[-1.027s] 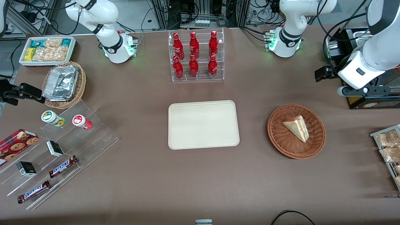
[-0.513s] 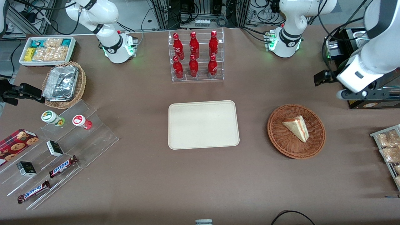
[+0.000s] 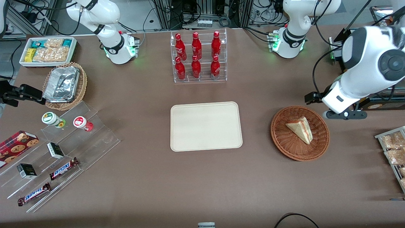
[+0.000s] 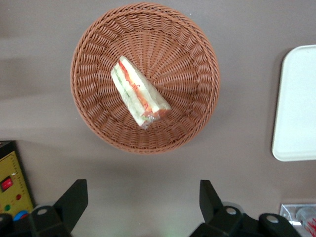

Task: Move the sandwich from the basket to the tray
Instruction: 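Move the left gripper over the wrapped sandwich in the wicker basket, then lower the left gripper and close it on the sandwich's crust edge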

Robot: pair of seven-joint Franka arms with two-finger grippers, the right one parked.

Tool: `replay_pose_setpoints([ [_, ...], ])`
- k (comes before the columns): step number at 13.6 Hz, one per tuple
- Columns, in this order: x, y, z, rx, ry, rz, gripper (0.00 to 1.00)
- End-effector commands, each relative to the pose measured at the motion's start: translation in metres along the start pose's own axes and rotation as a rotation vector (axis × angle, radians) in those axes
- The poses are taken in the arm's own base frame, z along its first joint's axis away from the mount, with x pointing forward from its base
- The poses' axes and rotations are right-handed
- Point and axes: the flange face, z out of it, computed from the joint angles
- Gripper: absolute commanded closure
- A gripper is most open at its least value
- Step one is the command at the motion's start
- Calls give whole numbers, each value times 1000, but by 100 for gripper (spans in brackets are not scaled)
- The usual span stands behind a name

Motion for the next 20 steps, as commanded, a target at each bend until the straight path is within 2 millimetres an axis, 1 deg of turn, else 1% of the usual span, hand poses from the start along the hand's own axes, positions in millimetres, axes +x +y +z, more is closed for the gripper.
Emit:
replay_pose_setpoints([
  [1,12,2,36,7,-2,-59,0],
  [4,24,2,59,7,-13,-71,0],
  [5,27,3,70,7,-14,-89,0],
  [7,29,2,87,1,3,-142,0],
  [8,29,2,93,-2,17,-211,0],
  [10,32,4,104,-5,18,-432,0],
  [12,36,5,111,-10,21,-593,0],
  [14,36,5,111,-14,30,-622,0],
  [16,34,3,117,-17,35,-633,0],
  [17,33,2,121,-21,42,-637,0],
  [18,32,-7,126,-27,51,-652,0],
  [20,29,-10,137,-34,63,-656,0],
])
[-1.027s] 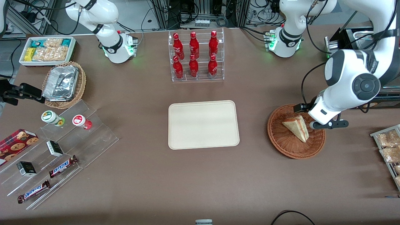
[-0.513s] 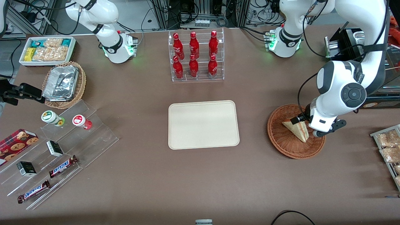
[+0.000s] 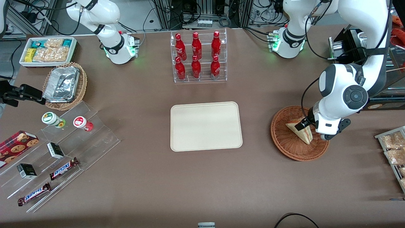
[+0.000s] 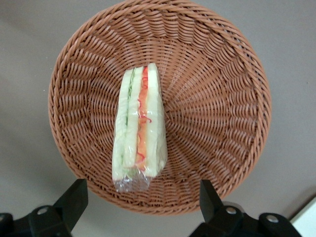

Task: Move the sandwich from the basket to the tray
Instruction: 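Lower the left gripper and close it on the sandwich's crust edge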

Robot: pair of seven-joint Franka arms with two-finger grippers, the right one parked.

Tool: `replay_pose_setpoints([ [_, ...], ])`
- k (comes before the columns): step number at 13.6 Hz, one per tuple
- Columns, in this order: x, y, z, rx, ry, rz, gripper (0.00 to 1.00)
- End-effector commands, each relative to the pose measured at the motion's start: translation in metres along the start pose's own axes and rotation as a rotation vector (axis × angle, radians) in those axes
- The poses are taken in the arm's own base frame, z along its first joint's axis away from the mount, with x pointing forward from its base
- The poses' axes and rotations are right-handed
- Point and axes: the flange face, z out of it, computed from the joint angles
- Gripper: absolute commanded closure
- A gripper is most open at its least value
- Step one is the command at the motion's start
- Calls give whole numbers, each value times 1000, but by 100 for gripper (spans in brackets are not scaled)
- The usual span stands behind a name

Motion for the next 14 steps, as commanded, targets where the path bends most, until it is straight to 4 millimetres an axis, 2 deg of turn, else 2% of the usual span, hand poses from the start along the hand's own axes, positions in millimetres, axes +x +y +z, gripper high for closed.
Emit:
replay_pose_setpoints([
  [1,-3,-8,13,-19,25,-23,0],
  [5,-2,-15,36,-44,46,-37,0],
  [10,3,-12,61,-54,36,-55,0],
  [12,4,-12,65,-72,25,-76,0],
  [13,3,-12,66,-70,23,-76,5],
  [14,3,-13,69,-70,16,-94,16],
])
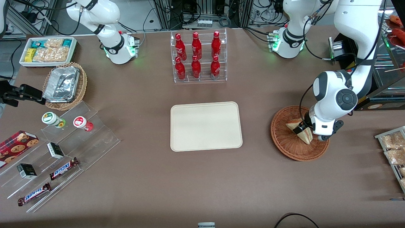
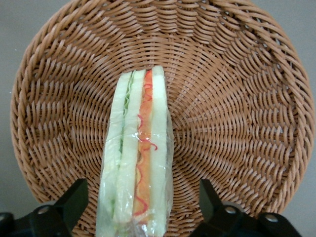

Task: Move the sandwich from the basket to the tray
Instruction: 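Lower the left gripper and close it on the sandwich's crust edge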

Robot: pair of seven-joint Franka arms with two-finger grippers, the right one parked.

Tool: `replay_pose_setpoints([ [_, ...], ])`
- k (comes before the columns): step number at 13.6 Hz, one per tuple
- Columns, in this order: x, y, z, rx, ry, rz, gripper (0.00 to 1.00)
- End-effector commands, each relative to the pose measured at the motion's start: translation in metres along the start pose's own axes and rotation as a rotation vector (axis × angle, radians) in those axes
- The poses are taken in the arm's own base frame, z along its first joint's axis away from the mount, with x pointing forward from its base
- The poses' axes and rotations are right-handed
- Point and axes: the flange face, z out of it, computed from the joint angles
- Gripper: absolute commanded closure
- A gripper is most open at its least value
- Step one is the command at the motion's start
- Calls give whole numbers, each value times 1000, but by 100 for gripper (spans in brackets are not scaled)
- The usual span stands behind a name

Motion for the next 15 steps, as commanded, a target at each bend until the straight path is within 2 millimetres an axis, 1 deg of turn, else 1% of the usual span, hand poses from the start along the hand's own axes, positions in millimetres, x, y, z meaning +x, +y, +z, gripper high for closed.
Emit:
replay_pose_setpoints([
  [1,2,-3,4,-19,-5,-57,44],
  [2,1,-3,5,-17,-8,-56,73],
  [3,1,-4,3,-16,-10,-58,87],
  [4,0,-4,4,-12,-12,-56,96],
  [5,0,-5,4,-10,-14,-57,100],
  [6,-2,-5,4,-2,-21,-51,100],
  [7,-3,-6,-1,5,-29,-49,100],
  [8,-5,-8,-9,13,-37,-43,100],
  [10,-11,-5,-36,26,-47,-18,100],
  [12,-19,8,-58,52,-64,21,100],
  [15,-38,39,-88,85,-92,124,100],
])
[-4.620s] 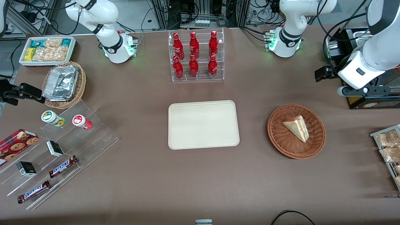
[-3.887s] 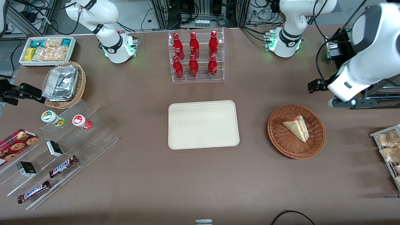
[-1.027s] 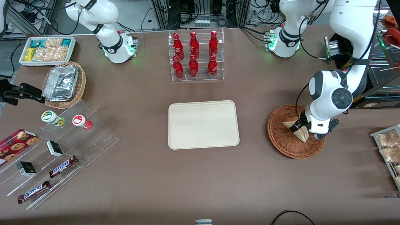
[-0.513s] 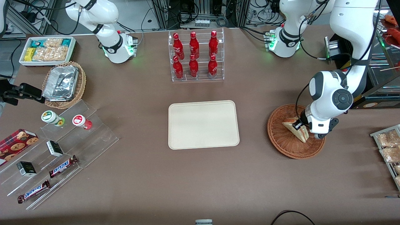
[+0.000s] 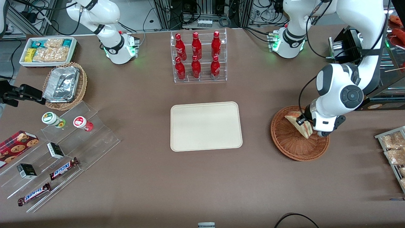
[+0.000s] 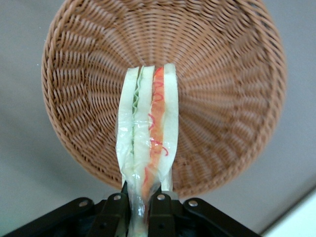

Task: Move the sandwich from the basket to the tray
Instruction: 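Lift the sandwich and carry it over the beige tray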

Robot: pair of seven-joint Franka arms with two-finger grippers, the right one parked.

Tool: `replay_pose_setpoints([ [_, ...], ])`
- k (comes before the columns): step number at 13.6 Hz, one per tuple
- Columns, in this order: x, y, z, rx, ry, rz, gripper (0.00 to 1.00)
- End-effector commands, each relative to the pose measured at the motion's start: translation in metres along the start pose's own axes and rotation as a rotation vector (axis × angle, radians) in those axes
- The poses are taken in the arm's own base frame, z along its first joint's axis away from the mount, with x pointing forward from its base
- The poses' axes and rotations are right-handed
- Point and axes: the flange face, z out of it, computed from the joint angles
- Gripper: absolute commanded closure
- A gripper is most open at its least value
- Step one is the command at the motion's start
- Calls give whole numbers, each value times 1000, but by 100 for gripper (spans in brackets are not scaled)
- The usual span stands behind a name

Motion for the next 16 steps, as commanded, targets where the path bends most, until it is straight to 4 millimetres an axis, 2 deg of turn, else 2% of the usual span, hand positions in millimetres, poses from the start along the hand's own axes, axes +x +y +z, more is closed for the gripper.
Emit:
replay_pose_setpoints([
  [1,-21,29,-26,31,-15,85,100],
  [7,-95,114,-36,38,19,284,100],
  [11,-130,172,-26,49,13,470,100],
  [16,-182,253,-10,33,25,564,100],
])
